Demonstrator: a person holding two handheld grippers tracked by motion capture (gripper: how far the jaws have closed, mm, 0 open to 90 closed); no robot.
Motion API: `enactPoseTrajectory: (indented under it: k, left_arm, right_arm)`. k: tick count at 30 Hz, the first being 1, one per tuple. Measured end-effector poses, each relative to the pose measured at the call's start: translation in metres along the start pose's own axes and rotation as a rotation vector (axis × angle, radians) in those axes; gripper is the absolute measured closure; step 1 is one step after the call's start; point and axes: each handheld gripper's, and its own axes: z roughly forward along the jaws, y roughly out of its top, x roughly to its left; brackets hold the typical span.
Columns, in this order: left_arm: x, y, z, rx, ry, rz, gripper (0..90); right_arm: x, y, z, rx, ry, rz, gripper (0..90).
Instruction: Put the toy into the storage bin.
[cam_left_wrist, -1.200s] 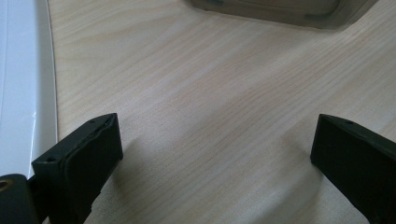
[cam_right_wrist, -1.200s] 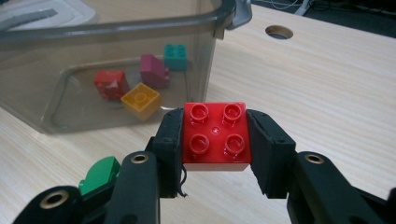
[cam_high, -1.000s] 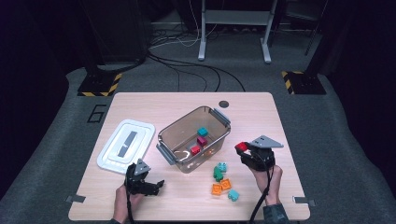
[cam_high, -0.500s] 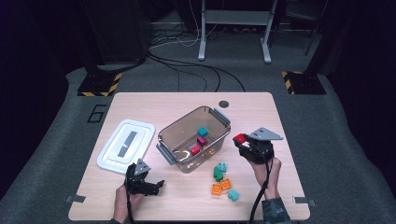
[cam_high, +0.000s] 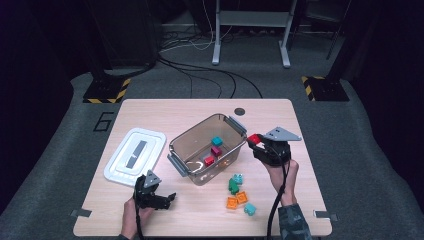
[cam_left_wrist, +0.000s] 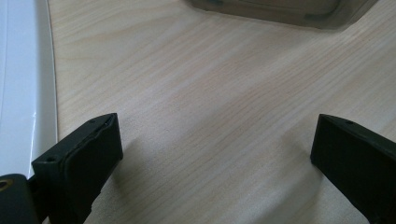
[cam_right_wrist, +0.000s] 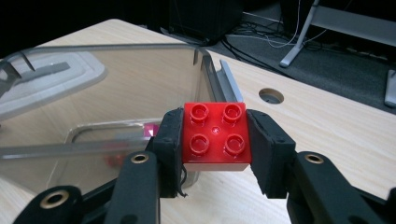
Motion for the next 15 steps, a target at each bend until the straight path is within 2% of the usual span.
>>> enactPoseTrajectory:
  k: [15]
  left_arm:
    - [0.0, 0.0, 0.0, -0.005, 0.001, -0.004, 1.9]
  right_arm:
    - [0.002, 0.023, 0.019, -0.035, 0.014, -0.009, 58.4]
